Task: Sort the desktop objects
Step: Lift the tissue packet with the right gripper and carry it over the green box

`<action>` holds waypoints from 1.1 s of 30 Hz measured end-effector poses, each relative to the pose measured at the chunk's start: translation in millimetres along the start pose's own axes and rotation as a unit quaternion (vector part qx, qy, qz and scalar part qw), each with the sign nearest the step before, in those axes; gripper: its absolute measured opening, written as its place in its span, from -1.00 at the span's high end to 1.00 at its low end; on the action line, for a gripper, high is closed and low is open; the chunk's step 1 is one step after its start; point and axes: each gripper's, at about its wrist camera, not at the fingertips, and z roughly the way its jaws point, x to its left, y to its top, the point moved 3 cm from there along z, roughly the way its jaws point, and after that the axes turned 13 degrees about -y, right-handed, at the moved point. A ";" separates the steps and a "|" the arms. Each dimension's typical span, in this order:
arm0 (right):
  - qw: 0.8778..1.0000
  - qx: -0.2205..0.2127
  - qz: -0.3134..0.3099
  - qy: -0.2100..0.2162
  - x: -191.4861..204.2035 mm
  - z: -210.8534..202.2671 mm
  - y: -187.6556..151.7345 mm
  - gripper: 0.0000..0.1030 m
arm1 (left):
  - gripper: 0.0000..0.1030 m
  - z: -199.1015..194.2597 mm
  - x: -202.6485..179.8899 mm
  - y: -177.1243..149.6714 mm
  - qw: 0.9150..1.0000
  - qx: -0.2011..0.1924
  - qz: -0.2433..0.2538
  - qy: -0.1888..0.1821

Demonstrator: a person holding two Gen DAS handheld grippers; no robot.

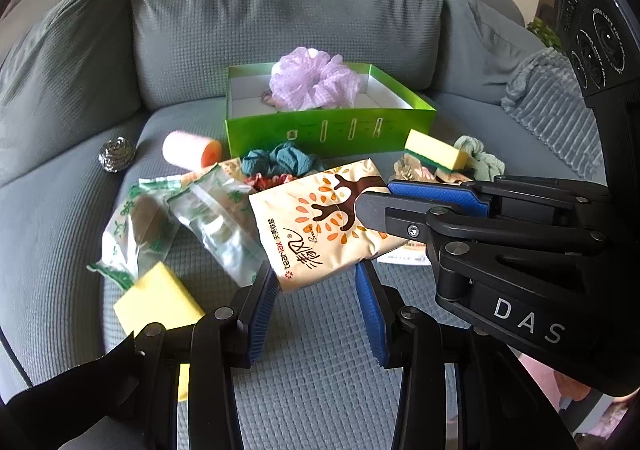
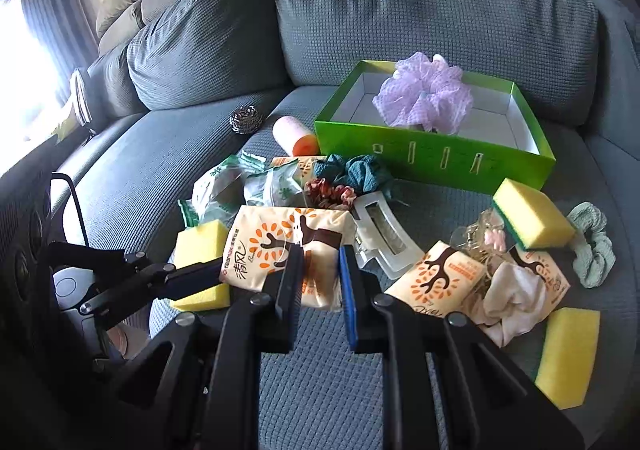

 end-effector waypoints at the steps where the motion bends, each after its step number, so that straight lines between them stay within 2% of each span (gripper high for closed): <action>1: 1.000 -0.001 0.001 -0.001 -1.1 -0.5 0.8 0.66 | 0.20 -0.1 -0.2 0.8 1.000 0.000 0.001 0.000; 33: 0.999 -0.024 0.022 -0.021 -42.0 5.4 38.2 0.66 | 0.20 27.4 -12.5 52.7 0.999 -0.003 0.037 -0.009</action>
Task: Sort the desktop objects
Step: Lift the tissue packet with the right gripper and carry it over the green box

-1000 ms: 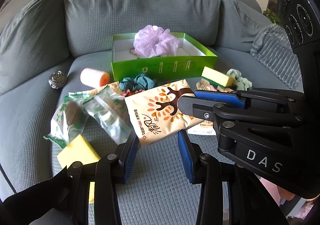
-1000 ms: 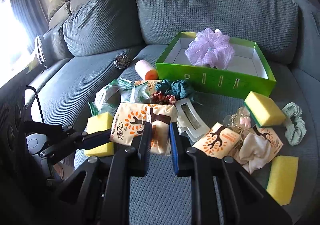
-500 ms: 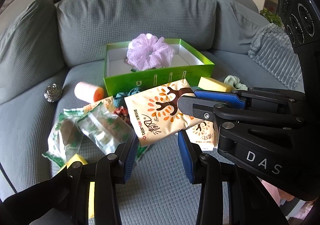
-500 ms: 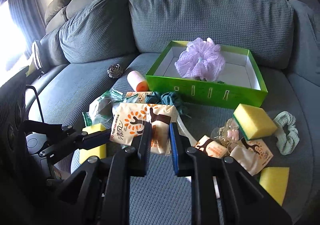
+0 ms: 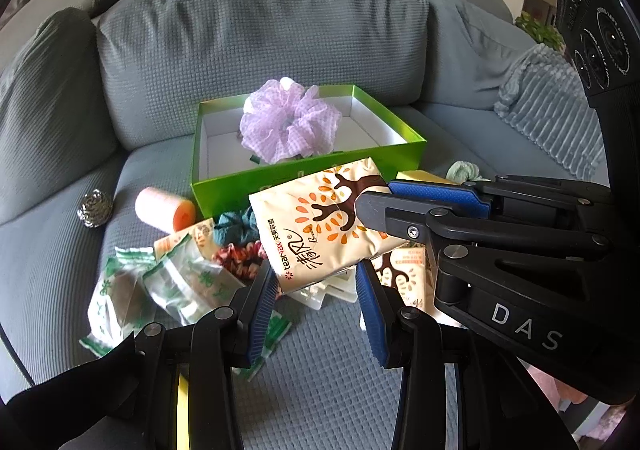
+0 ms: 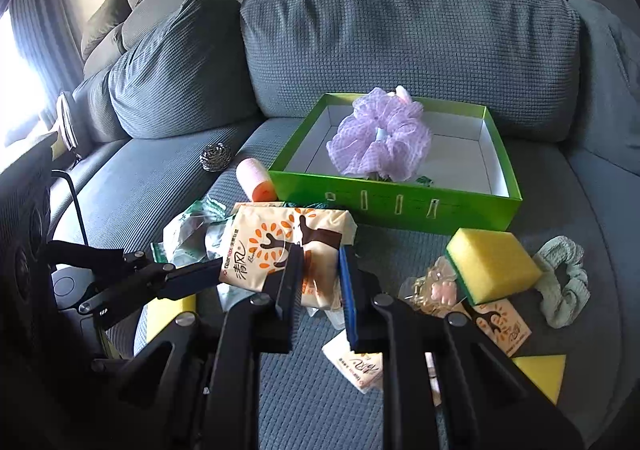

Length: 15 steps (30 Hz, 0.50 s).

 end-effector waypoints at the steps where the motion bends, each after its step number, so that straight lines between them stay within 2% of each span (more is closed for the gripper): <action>1: 1.000 0.000 0.000 0.000 -1.0 0.6 0.9 0.66 | 0.20 1.1 0.4 1.7 1.000 0.000 0.001 0.000; 15: 1.000 -0.009 0.006 -0.008 -18.3 12.8 19.6 0.66 | 0.20 16.9 3.3 25.4 1.000 -0.001 0.011 -0.003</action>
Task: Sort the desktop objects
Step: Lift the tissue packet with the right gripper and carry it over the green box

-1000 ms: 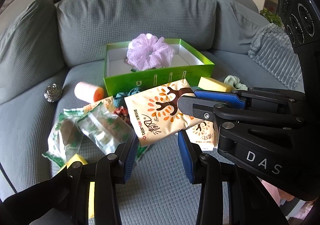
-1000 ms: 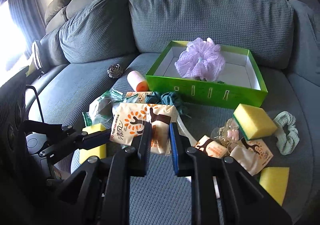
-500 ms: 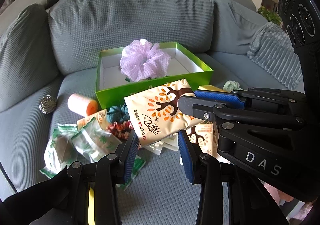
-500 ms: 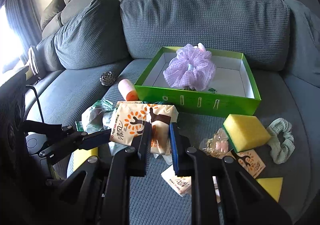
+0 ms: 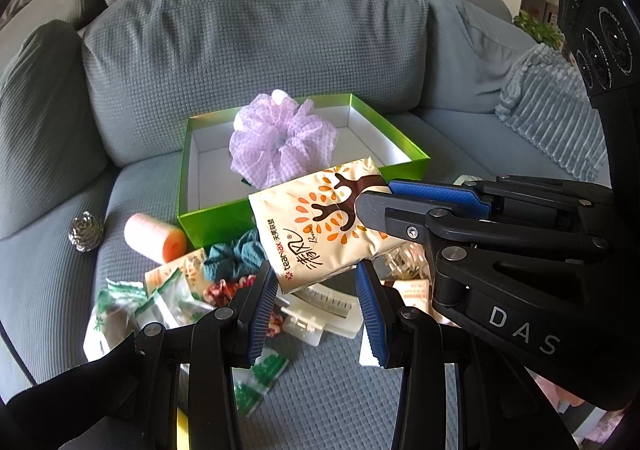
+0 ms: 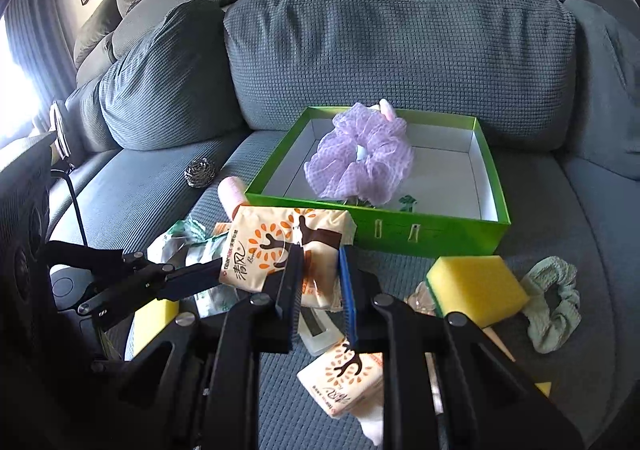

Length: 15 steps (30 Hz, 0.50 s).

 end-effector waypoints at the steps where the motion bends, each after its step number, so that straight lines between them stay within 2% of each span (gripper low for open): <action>1: 1.000 0.000 0.000 0.000 -0.9 1.1 1.3 0.66 | 0.20 0.9 0.2 1.4 1.000 0.000 0.000 0.000; 15: 1.000 -0.003 0.005 -0.004 -12.1 18.7 17.5 0.66 | 0.20 16.4 7.1 19.9 1.000 0.002 0.005 -0.001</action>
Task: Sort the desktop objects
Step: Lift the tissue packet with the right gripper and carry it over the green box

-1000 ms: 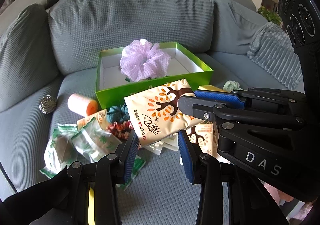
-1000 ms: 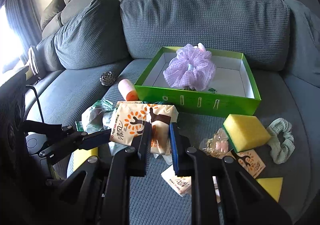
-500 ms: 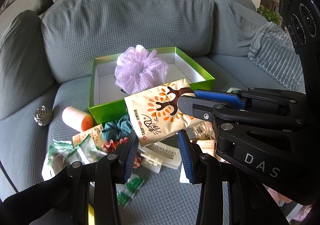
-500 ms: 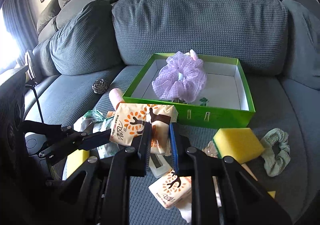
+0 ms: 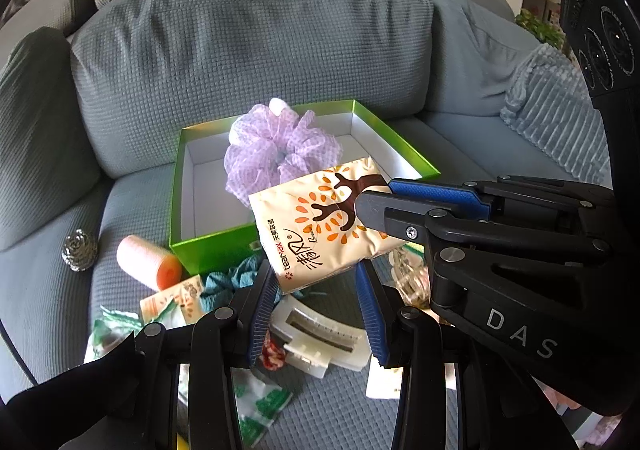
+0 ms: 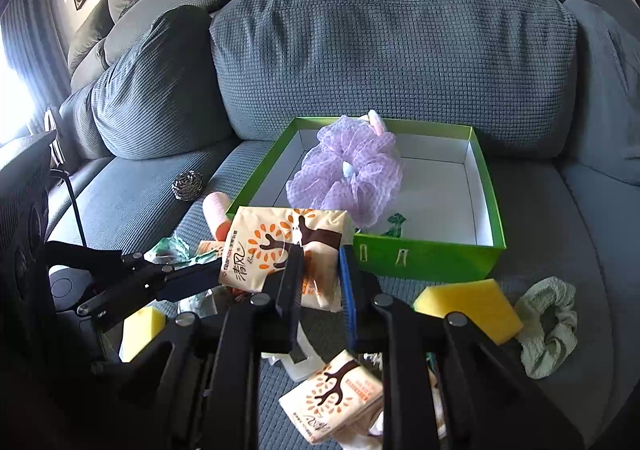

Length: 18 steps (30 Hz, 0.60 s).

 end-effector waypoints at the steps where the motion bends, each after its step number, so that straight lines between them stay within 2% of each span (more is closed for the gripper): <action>1: 1.000 0.000 0.001 0.000 -1.0 1.8 1.4 0.66 | 0.20 1.8 0.6 1.9 1.000 0.000 0.000 0.000; 18: 1.000 -0.006 0.003 -0.005 -14.2 19.0 19.4 0.66 | 0.20 16.6 9.1 25.1 1.000 -0.001 0.006 -0.004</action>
